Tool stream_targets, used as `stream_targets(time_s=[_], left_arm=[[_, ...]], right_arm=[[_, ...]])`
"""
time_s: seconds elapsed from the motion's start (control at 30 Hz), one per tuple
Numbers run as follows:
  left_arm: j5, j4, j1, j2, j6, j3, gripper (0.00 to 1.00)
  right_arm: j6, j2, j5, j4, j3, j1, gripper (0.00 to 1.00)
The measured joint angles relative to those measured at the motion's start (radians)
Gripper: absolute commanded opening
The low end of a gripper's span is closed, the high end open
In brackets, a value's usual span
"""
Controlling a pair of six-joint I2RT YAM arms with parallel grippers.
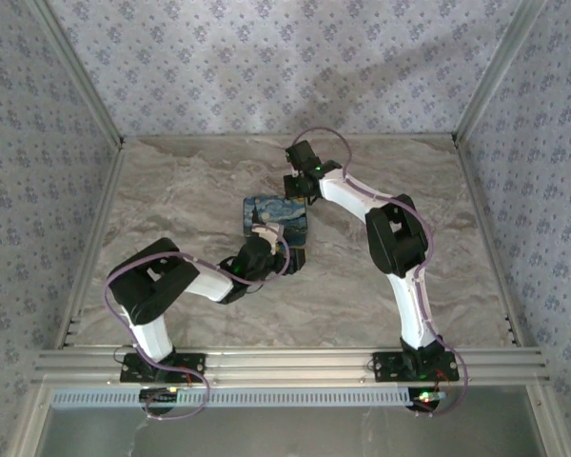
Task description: Unlock a padlock with a key
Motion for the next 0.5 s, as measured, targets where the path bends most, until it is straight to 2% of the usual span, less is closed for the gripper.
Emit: stream_targets(time_s=[0.17,0.3,0.5], left_arm=[[0.006,0.013,0.008,0.003,-0.016,-0.002,0.85],[0.039,0.079,0.039,0.021,-0.041,-0.025,0.73],[0.077,0.157,0.072,0.049,-0.076,-0.048,0.8]], right_arm=[[0.0,0.0,0.0,0.013,-0.006,0.0,0.0],[0.0,0.0,0.0,0.027,-0.011,0.0,0.0],[0.0,0.0,0.0,0.039,-0.015,-0.002,0.0]])
